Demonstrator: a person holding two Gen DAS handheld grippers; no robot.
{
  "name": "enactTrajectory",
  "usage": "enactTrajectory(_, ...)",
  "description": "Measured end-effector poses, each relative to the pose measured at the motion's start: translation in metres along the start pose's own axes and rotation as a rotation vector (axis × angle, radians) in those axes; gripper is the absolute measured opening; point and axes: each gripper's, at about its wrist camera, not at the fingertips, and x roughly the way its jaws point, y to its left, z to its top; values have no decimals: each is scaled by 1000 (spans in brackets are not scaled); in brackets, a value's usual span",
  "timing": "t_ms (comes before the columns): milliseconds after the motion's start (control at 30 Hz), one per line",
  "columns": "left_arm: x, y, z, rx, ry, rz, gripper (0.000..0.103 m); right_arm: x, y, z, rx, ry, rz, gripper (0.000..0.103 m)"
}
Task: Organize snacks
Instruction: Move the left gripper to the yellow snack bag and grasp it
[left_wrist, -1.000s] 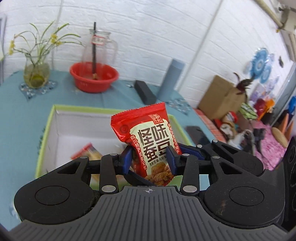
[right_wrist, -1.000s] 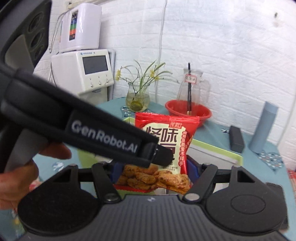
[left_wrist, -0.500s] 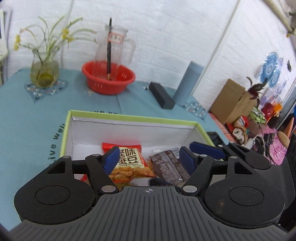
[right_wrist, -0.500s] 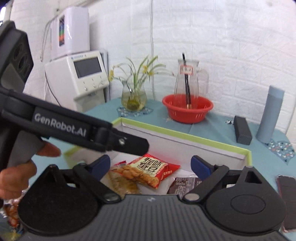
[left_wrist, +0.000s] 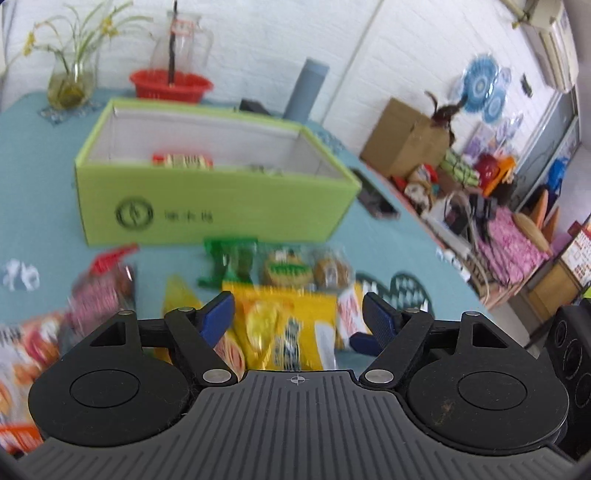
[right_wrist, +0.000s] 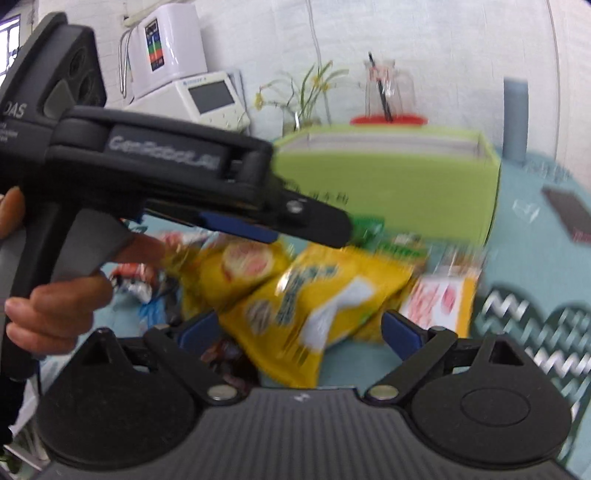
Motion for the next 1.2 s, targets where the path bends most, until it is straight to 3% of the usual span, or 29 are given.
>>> enactTrajectory(233, 15, -16, -13, 78, 38, 80, 50, 12, 8, -5, -35, 18, 34, 94)
enactTrajectory(367, 15, -18, -19, 59, 89, 1, 45, -4, 15, -9, -93, -3, 25, 94)
enactTrajectory(600, 5, -59, -51, 73, 85, -74, 49, -50, 11, -38, -88, 10, -14, 94)
enactTrajectory(767, 0, -93, -76, 140, 68, -110, 53, -77, 7, -60, -54, 15, -81, 94)
enactTrajectory(933, -13, -94, -80, 140, 14, -62, 61, -94, -1, -72, 0, -5, -154, 94)
enactTrajectory(1000, -17, -84, -78, 118, 17, -56, 61, -97, -5, -74, 25, -15, -154, 94)
enactTrajectory(1100, -18, -63, -70, 85, -4, 25, 58, -96, -8, -74, 51, -24, -156, 94)
enactTrajectory(1200, -23, -42, -64, 11, -9, 53, 56, -102, -5, -74, 51, -50, -164, 94)
